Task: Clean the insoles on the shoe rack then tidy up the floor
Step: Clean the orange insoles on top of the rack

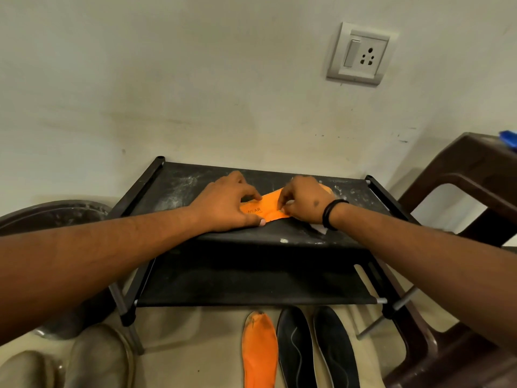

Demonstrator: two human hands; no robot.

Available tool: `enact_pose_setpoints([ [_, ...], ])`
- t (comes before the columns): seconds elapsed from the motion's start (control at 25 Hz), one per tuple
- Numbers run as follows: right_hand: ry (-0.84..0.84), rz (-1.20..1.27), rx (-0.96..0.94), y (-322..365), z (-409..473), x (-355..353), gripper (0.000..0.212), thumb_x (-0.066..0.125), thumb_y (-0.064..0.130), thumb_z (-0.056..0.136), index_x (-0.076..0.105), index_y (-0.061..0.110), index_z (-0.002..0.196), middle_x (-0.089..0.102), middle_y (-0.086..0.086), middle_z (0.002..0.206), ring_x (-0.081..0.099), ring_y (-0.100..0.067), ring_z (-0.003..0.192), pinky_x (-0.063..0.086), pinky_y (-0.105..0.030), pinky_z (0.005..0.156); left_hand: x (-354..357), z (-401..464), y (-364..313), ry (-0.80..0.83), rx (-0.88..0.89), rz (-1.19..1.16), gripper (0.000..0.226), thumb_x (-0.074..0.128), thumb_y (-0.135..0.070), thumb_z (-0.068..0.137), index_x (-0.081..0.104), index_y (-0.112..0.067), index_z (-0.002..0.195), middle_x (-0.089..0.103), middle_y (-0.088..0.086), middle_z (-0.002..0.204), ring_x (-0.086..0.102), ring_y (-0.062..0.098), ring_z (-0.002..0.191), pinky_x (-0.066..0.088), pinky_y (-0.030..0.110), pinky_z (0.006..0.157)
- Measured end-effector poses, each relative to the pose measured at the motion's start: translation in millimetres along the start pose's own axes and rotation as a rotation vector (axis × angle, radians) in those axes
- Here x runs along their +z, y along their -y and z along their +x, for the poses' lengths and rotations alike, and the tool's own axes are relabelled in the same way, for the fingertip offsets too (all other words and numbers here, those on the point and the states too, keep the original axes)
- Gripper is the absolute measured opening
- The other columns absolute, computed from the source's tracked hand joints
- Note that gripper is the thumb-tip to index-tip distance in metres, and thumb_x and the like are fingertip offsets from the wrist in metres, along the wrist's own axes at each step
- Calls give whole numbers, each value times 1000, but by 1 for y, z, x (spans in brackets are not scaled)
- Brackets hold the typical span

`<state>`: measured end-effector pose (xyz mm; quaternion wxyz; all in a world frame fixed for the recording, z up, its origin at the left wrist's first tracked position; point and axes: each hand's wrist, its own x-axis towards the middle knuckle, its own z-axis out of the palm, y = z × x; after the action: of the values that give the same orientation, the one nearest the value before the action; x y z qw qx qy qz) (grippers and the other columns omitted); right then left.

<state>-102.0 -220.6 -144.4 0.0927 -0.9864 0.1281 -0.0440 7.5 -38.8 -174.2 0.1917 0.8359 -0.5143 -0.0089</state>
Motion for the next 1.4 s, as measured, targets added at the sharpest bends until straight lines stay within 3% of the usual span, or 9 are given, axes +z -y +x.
enact_pose_setpoints([
  [0.08,33,-25,-66,5,-9,2,19,62,8,86,78,16,94,73,-1,106,63,-17,101,50,-31,92,2,2,-1,38,89,43,46,66,-61,85,64,-42,127,49,-9,129,46,14,116,43,45,101],
  [0.24,-36,-102,110,-19,-4,-1,17,63,17,85,77,23,94,72,-2,109,65,-24,100,55,-43,89,0,3,-4,99,91,87,39,57,-57,93,63,-43,129,50,-12,136,43,16,120,39,45,106],
  [0.48,46,-45,13,-12,-6,-2,16,64,15,88,76,16,100,71,-1,111,63,-18,104,51,-34,94,0,4,-4,105,99,115,39,55,-58,94,63,-43,129,50,-10,137,43,16,121,38,43,106],
  [0.56,6,-39,86,-24,-4,-6,14,66,14,87,76,17,96,72,-2,110,64,-19,101,53,-38,93,0,5,-4,105,103,117,39,55,-57,94,64,-42,129,51,-10,136,44,17,120,38,41,105],
  [0.76,-223,147,115,-33,-3,-27,10,67,11,86,77,12,89,74,-5,97,63,-16,89,47,-25,81,-1,7,-8,105,94,100,36,55,-58,94,70,-40,121,56,-10,123,48,18,112,40,40,97],
  [0.96,11,-69,54,-33,-9,-7,14,66,16,84,76,15,93,74,-3,99,66,-19,91,55,-36,86,1,17,-18,35,91,149,35,58,-55,93,80,-29,100,58,-12,94,50,15,93,45,38,85],
  [1.12,-56,-213,223,-41,2,-7,17,61,18,84,72,12,95,71,-9,97,66,-28,86,58,-44,80,9,16,-20,3,111,194,37,56,-56,94,78,-27,97,57,-7,102,50,15,94,43,36,83],
  [1.28,5,-108,85,-21,-7,1,18,61,15,85,75,10,95,73,-8,100,67,-25,90,57,-43,84,9,15,-16,12,108,178,38,55,-57,94,78,-28,100,55,-8,103,49,15,96,43,34,83],
  [1.4,-3,-87,122,-22,-1,1,16,64,18,85,75,14,95,73,-4,99,66,-24,91,57,-44,84,9,16,-17,14,105,173,38,55,-57,94,79,-28,103,52,-10,101,49,14,96,41,33,80],
])
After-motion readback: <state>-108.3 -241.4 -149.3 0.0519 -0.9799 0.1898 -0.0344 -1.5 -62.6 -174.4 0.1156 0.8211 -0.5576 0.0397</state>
